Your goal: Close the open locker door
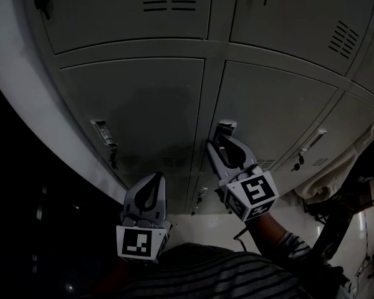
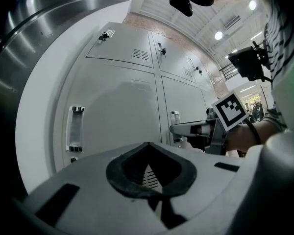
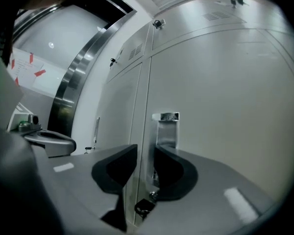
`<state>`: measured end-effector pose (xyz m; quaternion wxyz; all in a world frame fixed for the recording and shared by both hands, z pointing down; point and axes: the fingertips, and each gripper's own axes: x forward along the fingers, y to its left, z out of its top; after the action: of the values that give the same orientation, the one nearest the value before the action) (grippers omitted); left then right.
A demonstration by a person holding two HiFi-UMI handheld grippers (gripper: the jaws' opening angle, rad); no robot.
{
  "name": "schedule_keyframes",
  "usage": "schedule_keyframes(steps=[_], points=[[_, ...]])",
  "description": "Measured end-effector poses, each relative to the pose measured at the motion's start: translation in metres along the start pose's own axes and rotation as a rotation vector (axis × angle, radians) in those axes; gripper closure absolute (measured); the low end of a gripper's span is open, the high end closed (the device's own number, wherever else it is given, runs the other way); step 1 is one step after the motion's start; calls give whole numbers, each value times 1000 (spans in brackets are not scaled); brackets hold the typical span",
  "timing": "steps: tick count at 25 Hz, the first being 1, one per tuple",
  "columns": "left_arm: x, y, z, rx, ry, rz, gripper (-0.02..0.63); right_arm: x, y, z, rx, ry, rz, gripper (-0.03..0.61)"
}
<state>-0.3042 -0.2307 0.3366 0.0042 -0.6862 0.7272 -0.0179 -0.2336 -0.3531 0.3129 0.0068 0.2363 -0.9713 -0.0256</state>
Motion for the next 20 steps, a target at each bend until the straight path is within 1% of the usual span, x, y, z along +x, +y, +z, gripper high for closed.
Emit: schedule_keyframes(steps=[2, 5, 6, 8, 10, 15, 20], points=[[1, 0, 0, -1, -2, -8, 611, 0, 0, 0, 9, 9, -6, 479], [2, -2, -1, 1, -4, -27, 611, 1, 1, 1, -9, 32, -44, 450], [3, -3, -2, 1, -3, -34, 611, 1, 3, 2, -26, 37, -65, 422], [2, -6, -3, -4, -2, -49, 611, 0, 8, 3, -57, 49, -100, 339], [0, -10, -3, -9, -3, -64, 611, -4, 11, 1, -56, 60, -114, 309], [-5, -13, -4, -15, -45, -80, 611, -35, 17, 0, -16, 69, -137, 305], [-17, -37, -9, -24, -30, -103, 611, -91, 23, -4, -2, 81, -172, 305]])
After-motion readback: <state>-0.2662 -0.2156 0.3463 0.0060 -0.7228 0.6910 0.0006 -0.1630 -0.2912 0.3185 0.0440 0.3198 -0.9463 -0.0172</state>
